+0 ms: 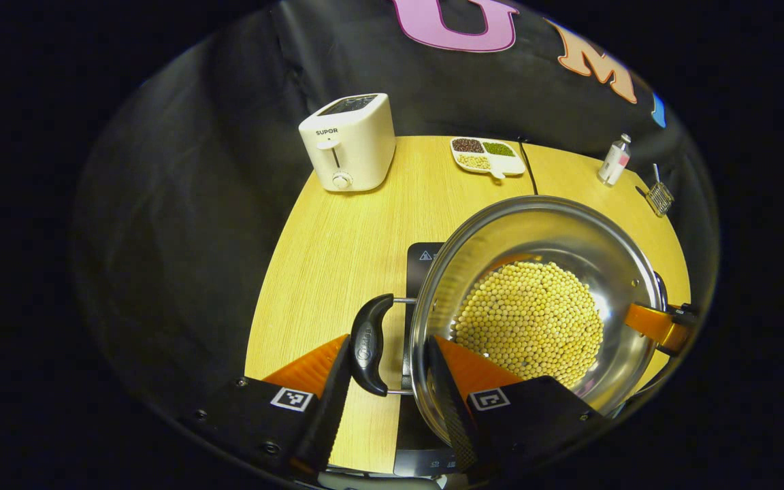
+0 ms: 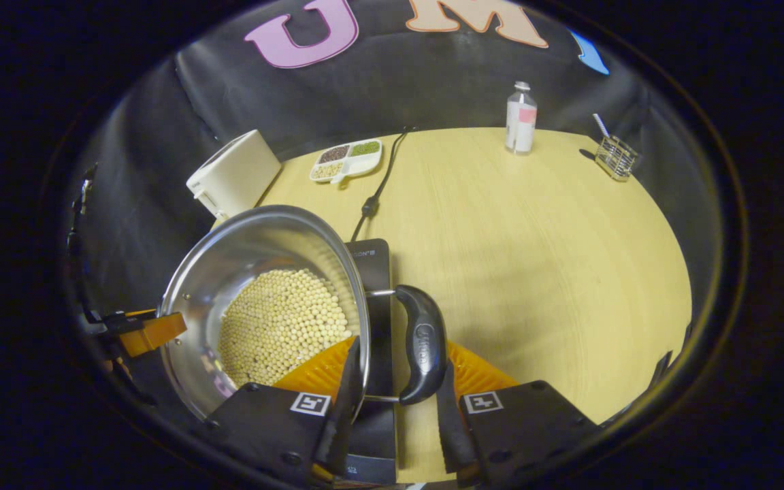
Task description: First push the handle of the pot to place it horizontally, then grasp the pot with both hands and set it on the induction cooktop.
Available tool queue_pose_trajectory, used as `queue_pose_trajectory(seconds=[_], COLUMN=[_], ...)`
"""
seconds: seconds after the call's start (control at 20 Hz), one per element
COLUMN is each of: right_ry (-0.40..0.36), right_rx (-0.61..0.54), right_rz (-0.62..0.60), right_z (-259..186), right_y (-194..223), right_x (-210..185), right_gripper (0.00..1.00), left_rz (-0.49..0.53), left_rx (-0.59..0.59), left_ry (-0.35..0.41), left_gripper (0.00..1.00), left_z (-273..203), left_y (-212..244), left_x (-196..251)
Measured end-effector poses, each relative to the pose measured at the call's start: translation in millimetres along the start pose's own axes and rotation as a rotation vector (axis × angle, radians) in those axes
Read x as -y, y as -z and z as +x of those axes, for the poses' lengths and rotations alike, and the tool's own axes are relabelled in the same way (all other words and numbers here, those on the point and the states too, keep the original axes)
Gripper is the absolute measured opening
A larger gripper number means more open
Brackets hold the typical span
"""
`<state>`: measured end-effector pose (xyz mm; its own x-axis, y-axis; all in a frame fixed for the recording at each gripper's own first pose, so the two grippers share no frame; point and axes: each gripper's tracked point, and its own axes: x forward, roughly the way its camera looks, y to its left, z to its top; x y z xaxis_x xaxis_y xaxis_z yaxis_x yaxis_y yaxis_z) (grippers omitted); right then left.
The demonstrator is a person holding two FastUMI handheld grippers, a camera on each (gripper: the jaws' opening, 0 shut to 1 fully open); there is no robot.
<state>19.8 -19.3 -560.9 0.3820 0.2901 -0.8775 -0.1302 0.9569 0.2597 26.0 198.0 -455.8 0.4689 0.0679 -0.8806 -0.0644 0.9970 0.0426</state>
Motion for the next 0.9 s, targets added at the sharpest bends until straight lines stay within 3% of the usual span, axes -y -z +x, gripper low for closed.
queue_pose_trajectory(seconds=[0.15, 0.2, 0.3, 0.35, 0.4, 0.5, 0.55, 0.6, 0.65, 0.75, 0.9], right_ry=[-0.002, -0.002, 0.000, 0.001, 0.004, 0.005, 0.007, 0.009, 0.013, 0.013, 0.011], right_rx=[0.004, 0.003, 0.004, 0.004, 0.002, 0.007, 0.006, 0.013, 0.018, 0.023, 0.037], right_rz=[0.004, 0.007, 0.006, 0.008, 0.006, -0.001, -0.004, -0.009, -0.017, -0.025, -0.041], right_z=[0.9, 0.8, 1.1, 1.0, 1.3, 0.4, 1.8, 0.8, 1.2, -0.3, -2.6], right_y=[0.8, 0.7, 0.6, 0.6, 1.6, -0.4, 1.3, 0.3, -0.2, 0.0, -2.4], right_x=[-1.0, -0.7, -0.4, -0.6, -0.3, 1.1, 1.0, 1.2, 1.4, -0.4, -4.7], right_gripper=[0.51, 0.56, 0.56, 0.51, 0.56, 0.55, 0.55, 0.63, 0.59, 0.60, 0.90], left_rz=[0.003, 0.003, 0.003, 0.004, 0.005, 0.008, 0.011, 0.020, 0.033, 0.059, 0.057], left_rx=[-0.001, 0.000, 0.001, 0.002, 0.001, 0.000, -0.002, -0.002, -0.006, 0.001, 0.033], left_ry=[0.000, 0.001, 0.003, 0.002, 0.002, 0.000, -0.004, -0.014, -0.028, -0.034, -0.041], left_gripper=[0.69, 0.69, 0.69, 0.70, 0.70, 0.69, 0.70, 0.72, 0.75, 0.78, 0.89], left_z=[-0.5, -0.5, -0.8, -1.4, -1.2, -0.7, -0.8, 0.0, 0.7, 1.7, 1.9], left_y=[0.1, -0.2, -0.3, -0.3, -0.3, -0.4, 0.9, 0.8, 1.9, 3.4, -2.5], left_x=[0.0, -0.1, -0.1, 0.2, 0.1, -0.1, 0.1, -0.5, -2.0, 0.9, 1.2])
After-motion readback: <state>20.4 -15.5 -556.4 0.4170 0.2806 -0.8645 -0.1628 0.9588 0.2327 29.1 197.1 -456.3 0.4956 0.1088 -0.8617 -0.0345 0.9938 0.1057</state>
